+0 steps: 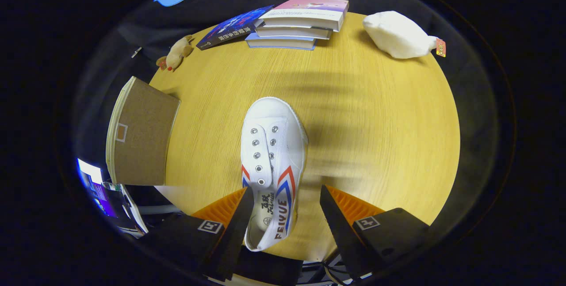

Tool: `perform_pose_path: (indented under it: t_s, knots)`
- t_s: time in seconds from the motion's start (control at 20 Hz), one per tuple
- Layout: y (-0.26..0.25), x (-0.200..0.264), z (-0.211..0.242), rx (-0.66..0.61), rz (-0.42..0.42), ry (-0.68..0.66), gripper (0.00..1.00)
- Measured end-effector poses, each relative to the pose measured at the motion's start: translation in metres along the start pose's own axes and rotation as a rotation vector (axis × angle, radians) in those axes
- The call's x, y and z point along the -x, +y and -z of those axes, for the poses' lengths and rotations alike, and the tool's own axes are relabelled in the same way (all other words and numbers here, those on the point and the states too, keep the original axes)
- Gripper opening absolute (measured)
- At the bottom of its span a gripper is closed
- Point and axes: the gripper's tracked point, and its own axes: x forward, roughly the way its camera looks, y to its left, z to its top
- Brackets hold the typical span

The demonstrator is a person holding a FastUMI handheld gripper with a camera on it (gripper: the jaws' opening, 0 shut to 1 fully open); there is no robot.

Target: Open the storage box then place both shoes into the box .Put the left shoe in first, then the right shoe, with the right side of both shoes facing outward in a uniform manner.

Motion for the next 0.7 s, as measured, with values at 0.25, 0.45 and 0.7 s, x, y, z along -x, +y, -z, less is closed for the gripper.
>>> perform_pose_path:
  t_s: [0.25,0.45,0.7]
  knots:
    - [0.005,-0.021,-0.003,-0.017,-0.022,0.043,0.77]
    - [-0.007,-0.02,-0.003,0.013,0.041,0.025,0.3]
    - [-0.002,-0.003,-0.005,-0.115,0.014,-0.026,0.11]
